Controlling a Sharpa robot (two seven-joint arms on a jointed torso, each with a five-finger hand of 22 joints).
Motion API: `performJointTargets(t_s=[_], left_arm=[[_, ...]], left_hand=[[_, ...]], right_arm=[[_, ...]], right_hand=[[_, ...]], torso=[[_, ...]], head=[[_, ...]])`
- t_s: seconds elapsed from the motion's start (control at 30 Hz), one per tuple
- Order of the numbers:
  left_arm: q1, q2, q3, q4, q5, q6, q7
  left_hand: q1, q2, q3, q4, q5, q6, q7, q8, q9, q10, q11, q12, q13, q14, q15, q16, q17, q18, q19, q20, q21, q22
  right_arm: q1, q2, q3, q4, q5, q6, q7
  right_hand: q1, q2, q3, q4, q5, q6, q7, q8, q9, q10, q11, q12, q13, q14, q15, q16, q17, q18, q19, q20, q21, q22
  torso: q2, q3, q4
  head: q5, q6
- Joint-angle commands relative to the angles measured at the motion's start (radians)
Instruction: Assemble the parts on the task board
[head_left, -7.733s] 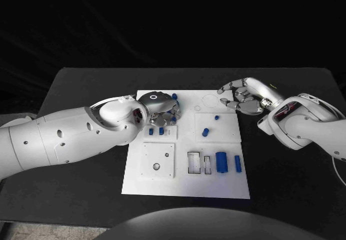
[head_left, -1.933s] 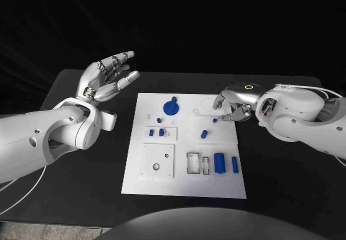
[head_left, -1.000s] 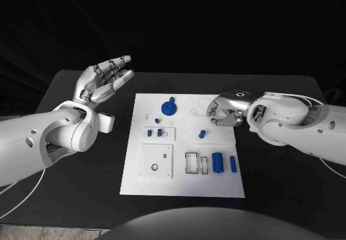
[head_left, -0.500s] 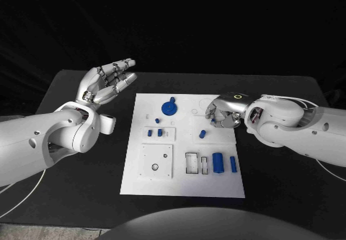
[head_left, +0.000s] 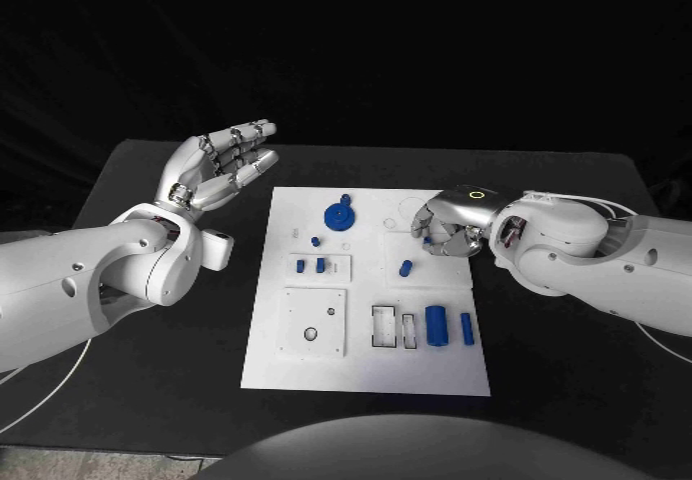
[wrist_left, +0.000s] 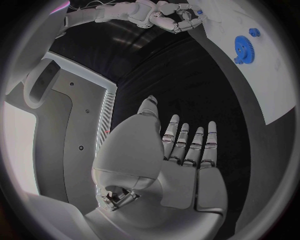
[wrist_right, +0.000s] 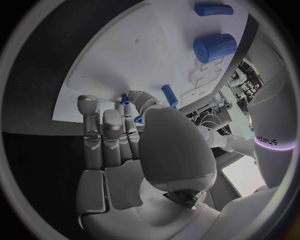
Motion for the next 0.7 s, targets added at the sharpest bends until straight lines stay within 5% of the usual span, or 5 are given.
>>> performJointTargets(t_s=[0.03,0.47,0.7], left_arm=[[0.0,0.004,0.0,0.0,-0.012,0.028,0.008],[-0.001,0.006,-0.001,-0.005,-0.012,0.034,0.003],[-0.001,0.009,-0.002,-0.007,-0.012,0.038,0.0]], left_hand=[[0.011,0.002,-0.008,0.0,0.005,0.002,0.002,0.002,-0.002,0.002,0.006,0.006,-0.001,0.012,0.001,0.008,0.002,-0.007,0.011,-0.001,0.005,-0.002],[0.018,0.008,-0.013,-0.001,0.016,0.004,0.004,0.003,-0.005,0.004,0.009,0.009,0.0,0.032,0.006,0.018,0.004,-0.014,0.028,-0.001,0.012,-0.007],[0.029,0.016,-0.016,-0.002,0.027,0.015,0.007,0.005,-0.005,0.011,0.013,0.015,0.001,0.051,0.01,0.028,0.005,-0.018,0.044,-0.001,0.019,-0.01]], right_arm=[[-0.008,-0.002,-0.006,-0.007,-0.022,0.047,-0.032],[-0.009,-0.009,-0.006,-0.008,-0.019,0.047,-0.032],[-0.01,-0.011,-0.006,-0.008,-0.011,0.035,-0.018]], right_hand=[[-0.014,0.002,0.004,-0.008,-0.008,-0.016,-0.002,0.004,0.012,-0.045,0.005,0.004,0.007,-0.012,0.004,-0.007,-0.006,0.01,-0.012,0.0,-0.012,0.062],[-0.041,0.005,-0.006,-0.006,-0.065,-0.02,0.001,0.022,0.048,-0.09,0.004,0.03,0.022,-0.025,0.006,-0.012,-0.021,0.014,-0.021,0.004,-0.039,0.057],[-0.028,0.02,-0.003,-0.025,-0.025,0.022,-0.003,0.096,0.113,-0.058,-0.008,0.085,0.045,-0.022,-0.002,0.0,-0.018,0.012,-0.012,-0.001,-0.03,0.062]], torso=[[0.001,-0.0002,0.0003],[0.0,-0.0005,0.0009],[0.001,-0.0009,0.0012]], head=[[-0.001,0.0],[0.002,0.0],[0.002,0.0]])
